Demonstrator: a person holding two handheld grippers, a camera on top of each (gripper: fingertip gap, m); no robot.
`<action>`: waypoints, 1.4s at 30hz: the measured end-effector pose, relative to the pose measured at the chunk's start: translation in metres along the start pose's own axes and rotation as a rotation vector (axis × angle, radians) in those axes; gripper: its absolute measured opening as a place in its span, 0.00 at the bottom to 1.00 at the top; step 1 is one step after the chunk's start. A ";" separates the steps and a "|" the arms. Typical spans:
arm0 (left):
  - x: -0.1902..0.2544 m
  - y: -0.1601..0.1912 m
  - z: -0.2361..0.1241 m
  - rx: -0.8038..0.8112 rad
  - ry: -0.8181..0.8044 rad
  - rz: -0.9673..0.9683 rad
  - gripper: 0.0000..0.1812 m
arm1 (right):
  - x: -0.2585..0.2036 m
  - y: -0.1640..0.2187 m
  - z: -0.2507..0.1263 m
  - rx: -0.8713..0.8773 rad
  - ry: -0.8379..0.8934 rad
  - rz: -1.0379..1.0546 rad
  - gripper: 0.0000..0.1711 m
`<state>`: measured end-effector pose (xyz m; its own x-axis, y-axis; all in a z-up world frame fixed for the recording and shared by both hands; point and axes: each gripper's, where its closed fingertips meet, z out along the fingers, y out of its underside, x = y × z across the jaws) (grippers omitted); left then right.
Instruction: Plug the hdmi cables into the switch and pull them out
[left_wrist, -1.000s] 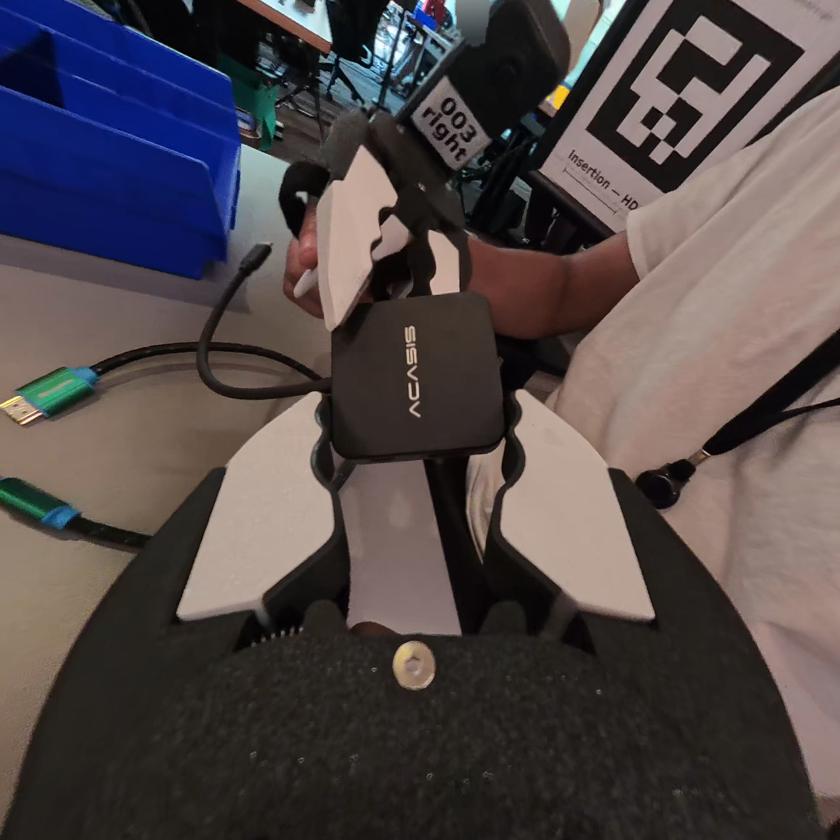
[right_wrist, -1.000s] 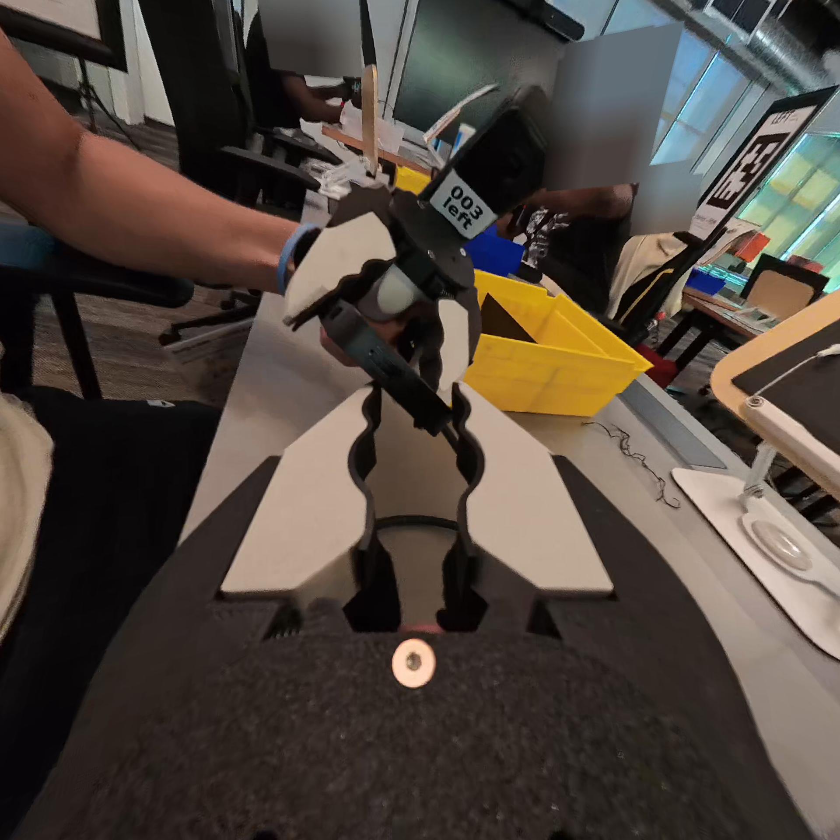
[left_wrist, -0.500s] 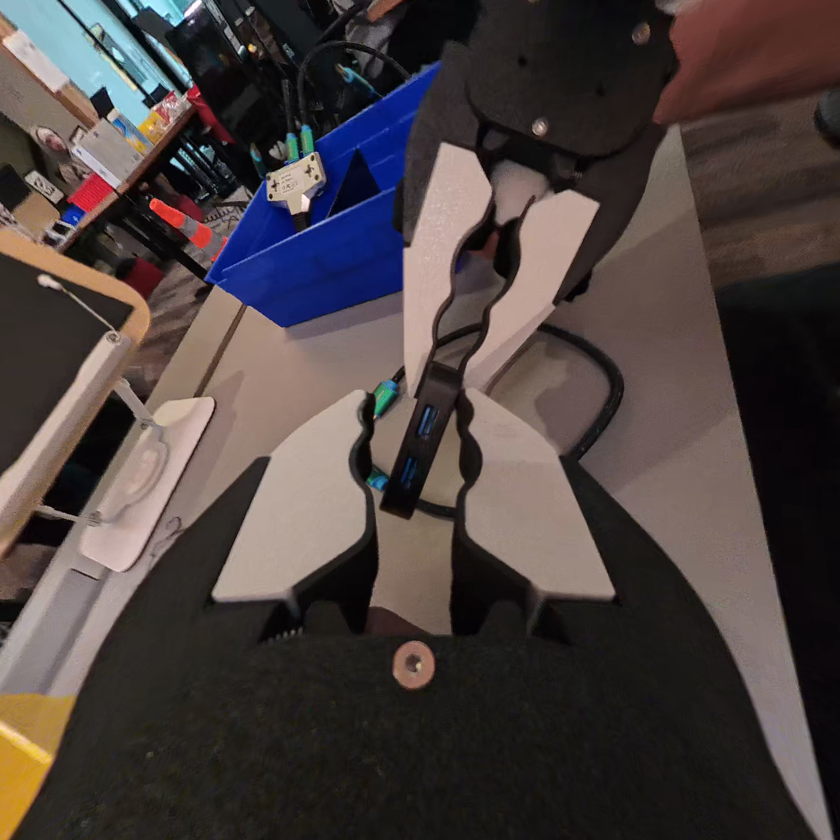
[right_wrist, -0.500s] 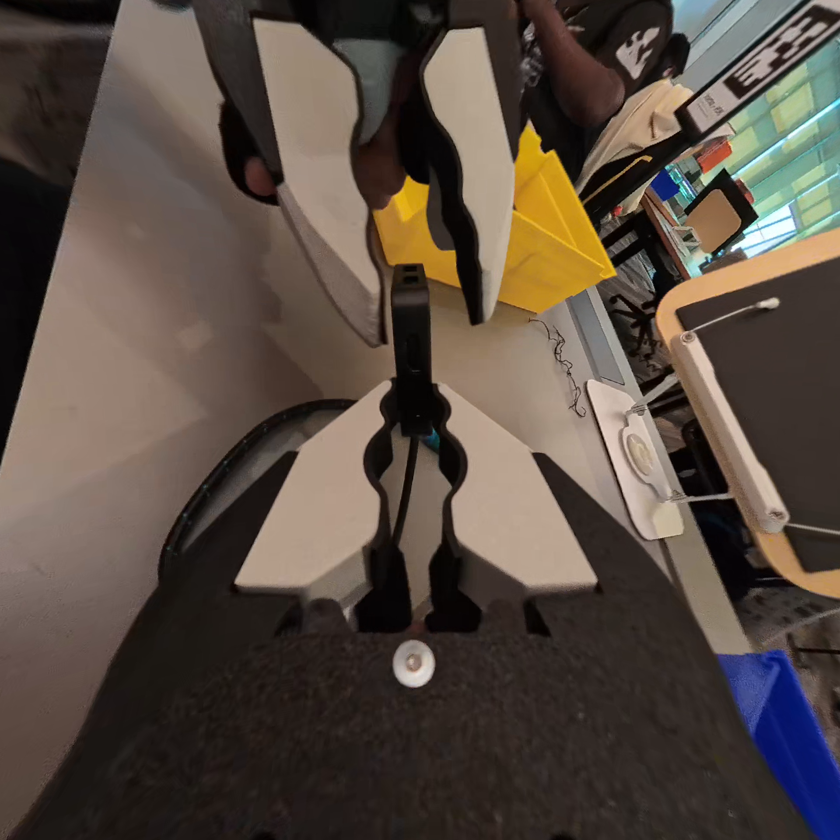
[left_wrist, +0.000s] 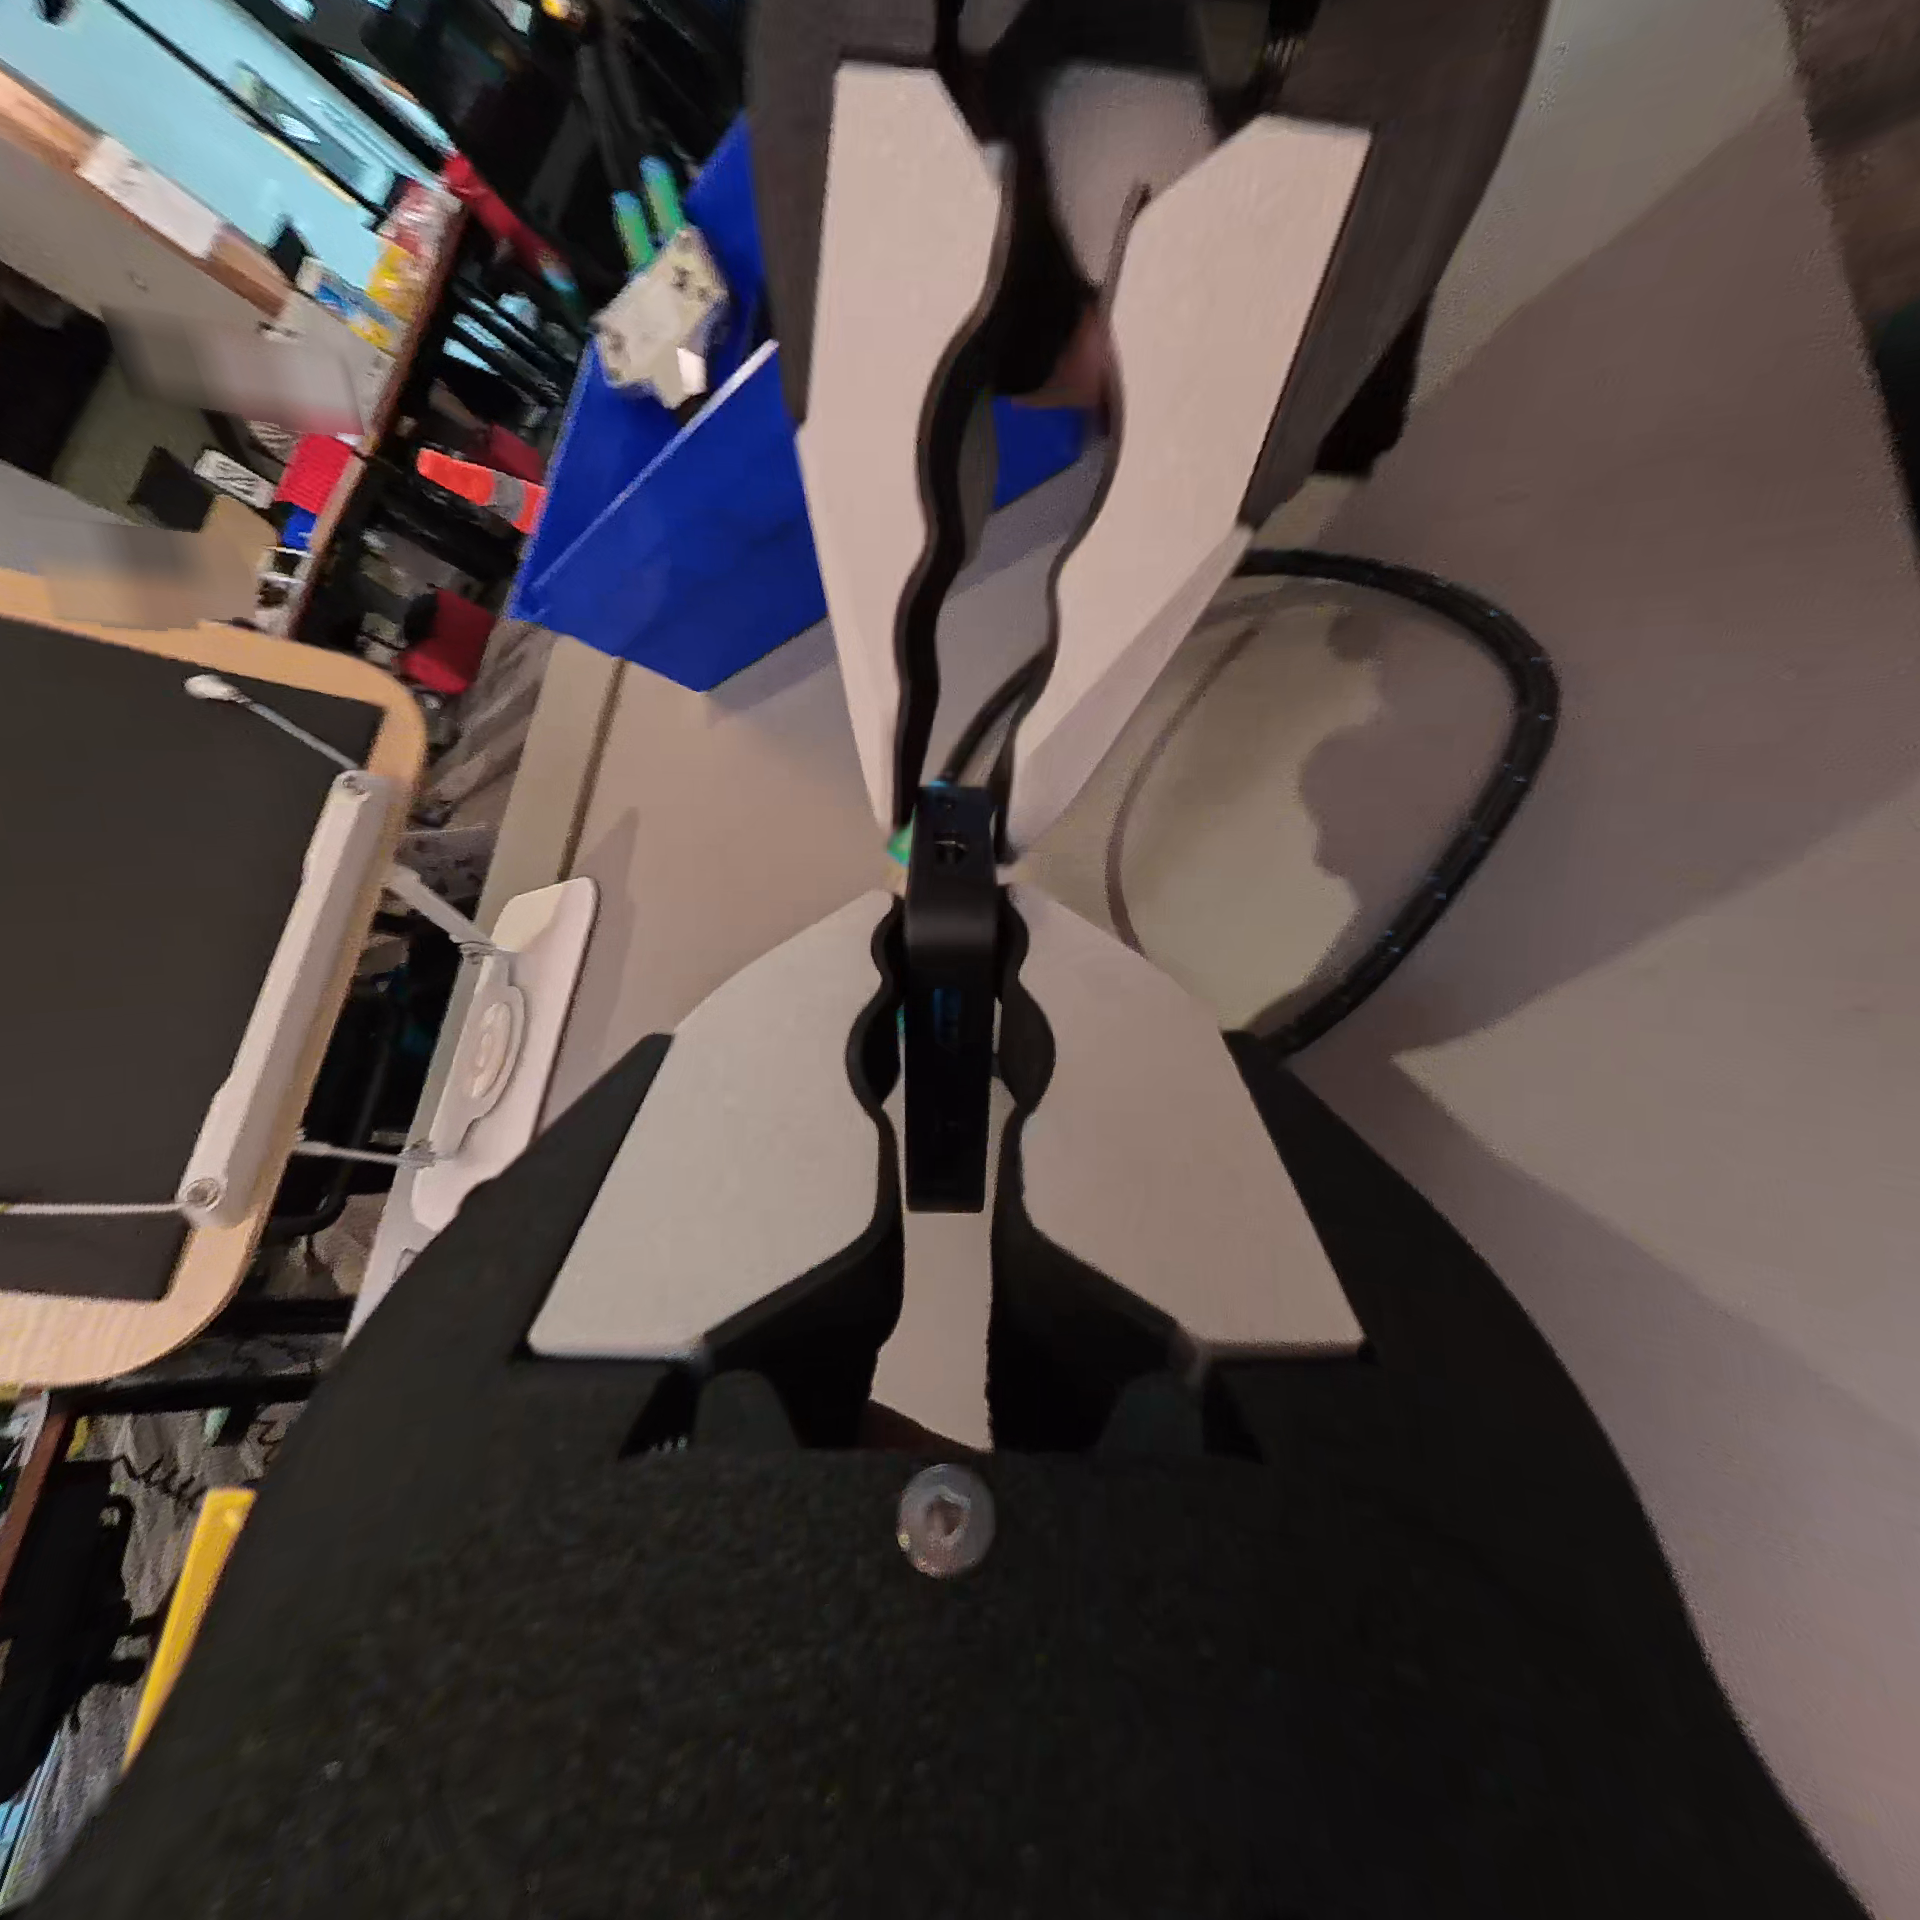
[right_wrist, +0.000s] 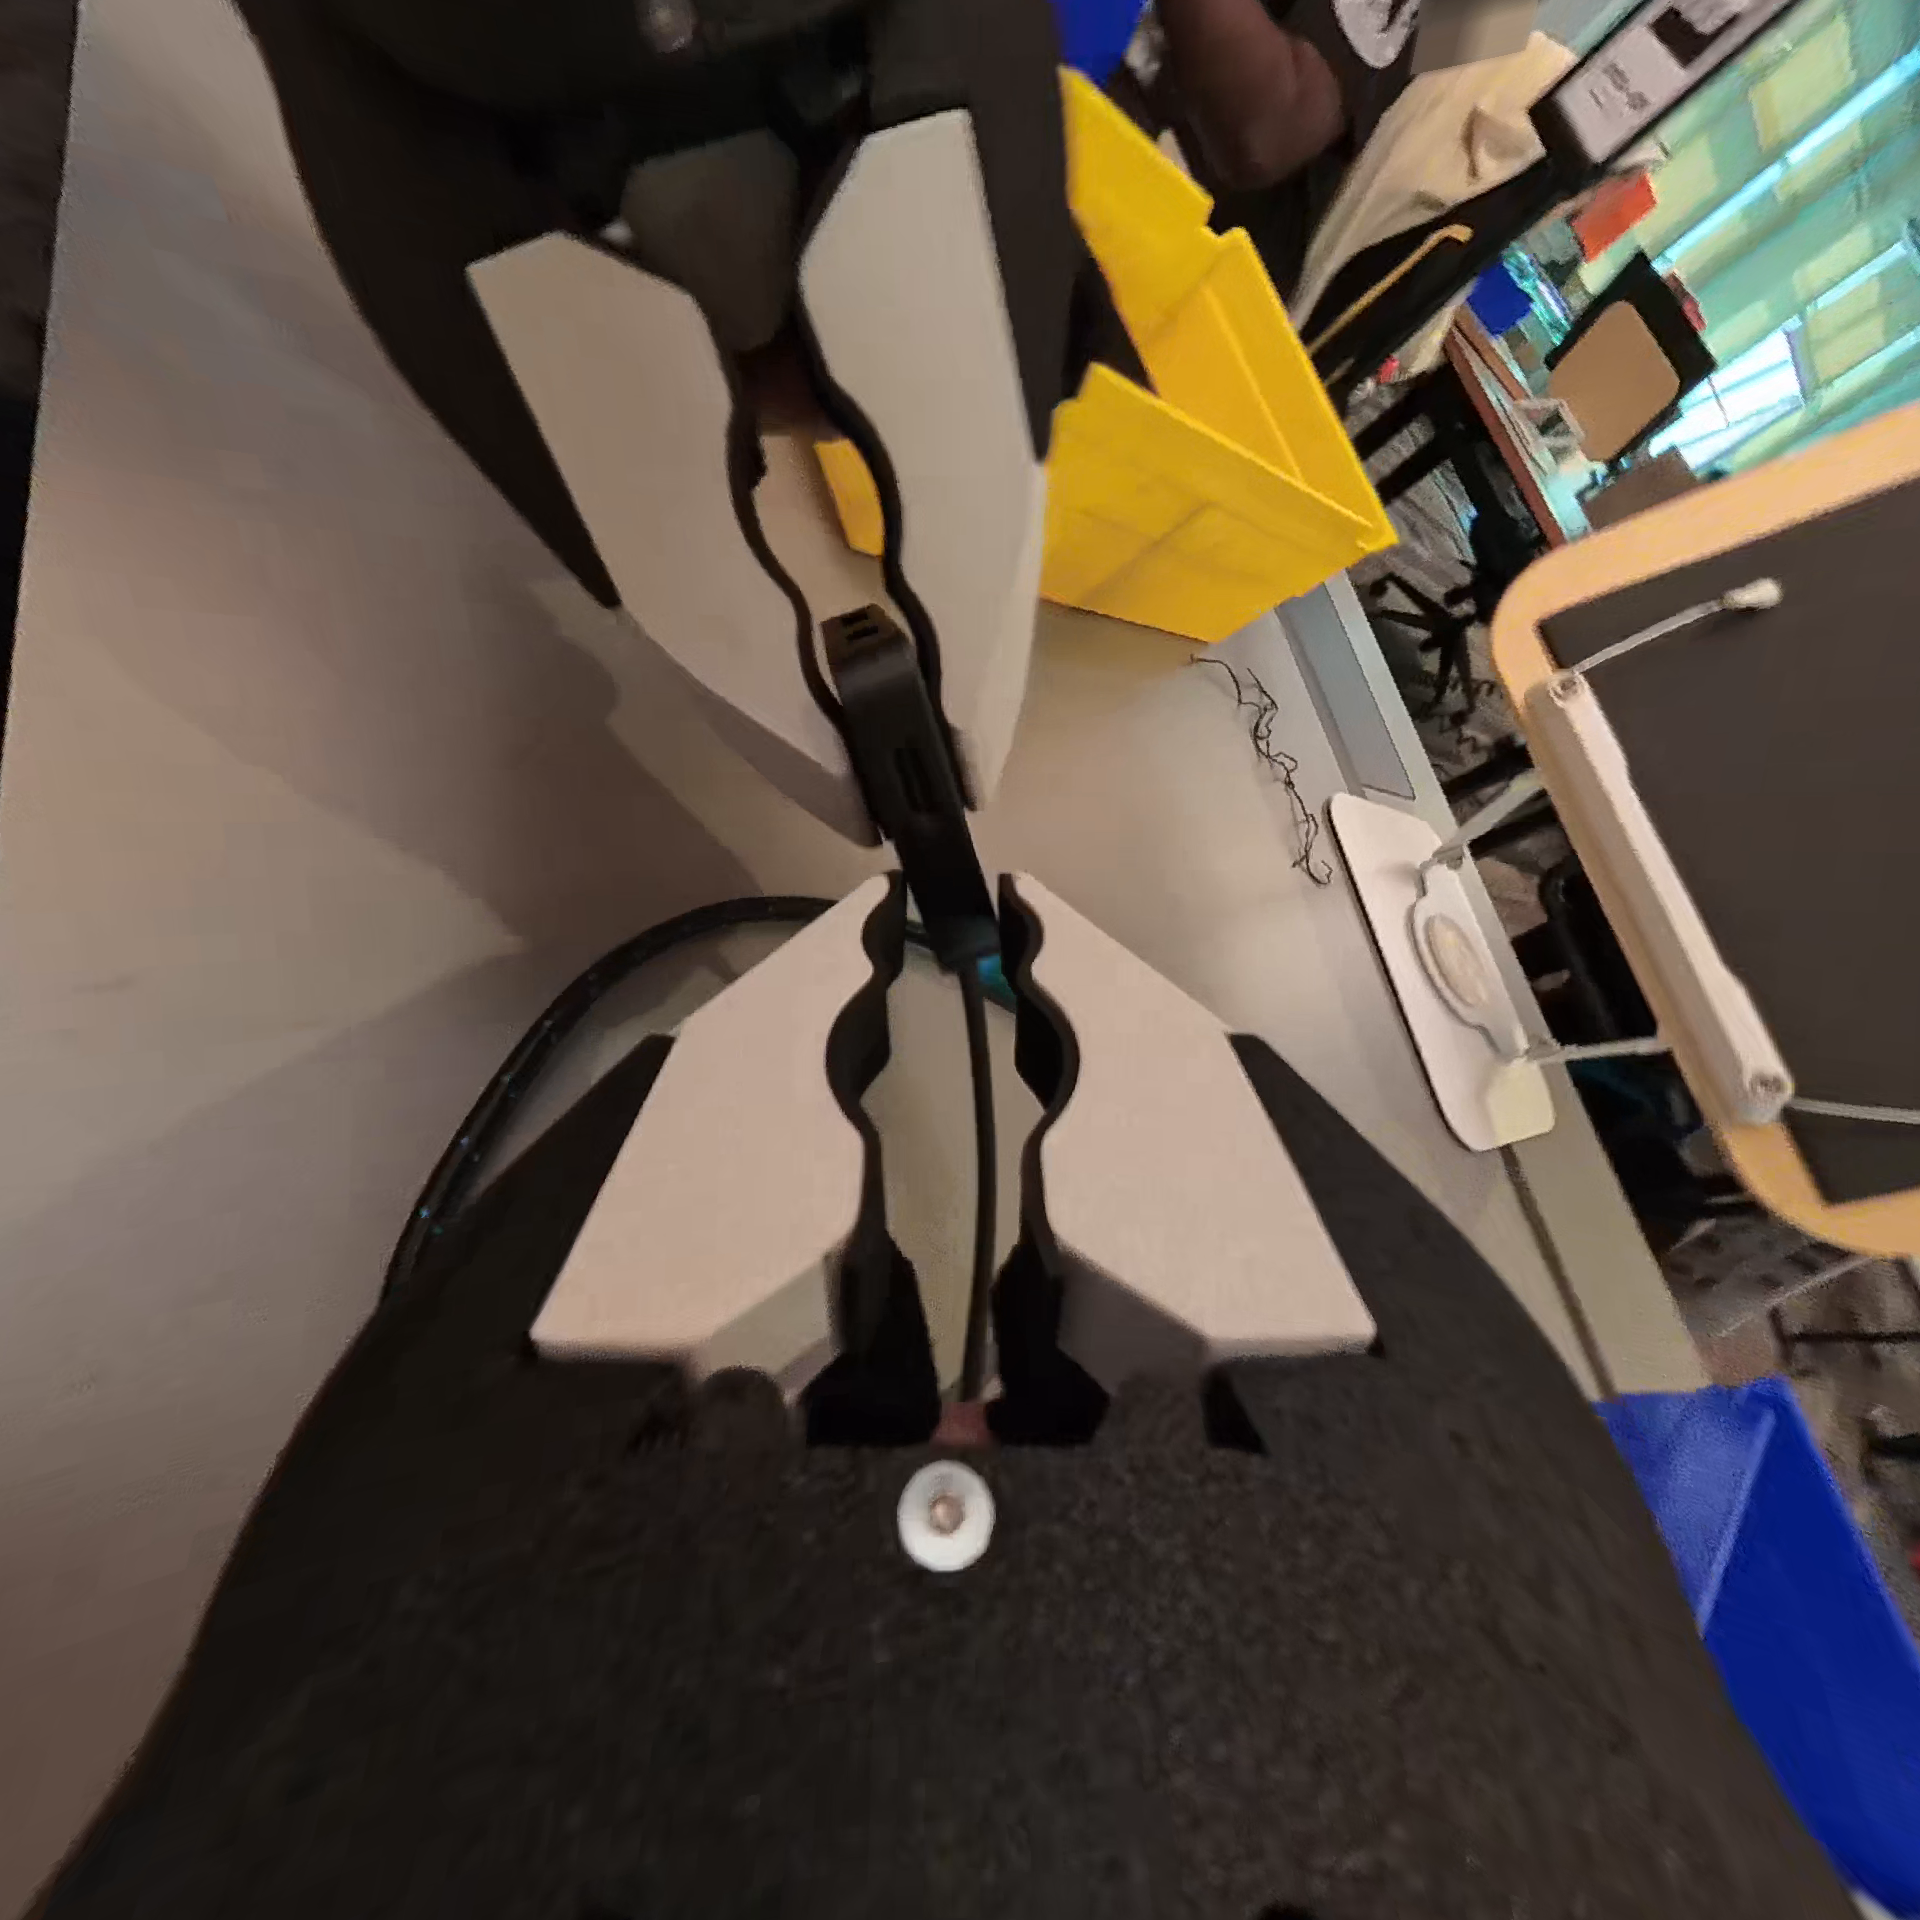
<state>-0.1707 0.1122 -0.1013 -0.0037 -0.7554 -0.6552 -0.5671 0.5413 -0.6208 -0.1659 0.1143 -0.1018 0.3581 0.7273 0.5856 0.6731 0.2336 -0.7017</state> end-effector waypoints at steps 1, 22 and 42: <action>-0.007 0.001 -0.001 0.017 -0.036 -0.010 0.07 | 0.005 -0.001 -0.004 0.018 0.005 0.049 0.11; -0.050 0.063 0.014 0.018 -0.309 -0.697 0.07 | 0.046 0.104 0.001 -0.227 0.164 0.555 0.17; -0.029 0.086 0.022 -0.151 -0.175 -0.775 0.07 | 0.044 0.116 0.003 -0.236 0.151 0.614 0.16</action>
<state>-0.2013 0.1881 -0.1450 0.5578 -0.8201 -0.1279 -0.4609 -0.1779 -0.8695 -0.0741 0.1751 -0.1586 0.7959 0.5808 0.1709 0.4354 -0.3530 -0.8281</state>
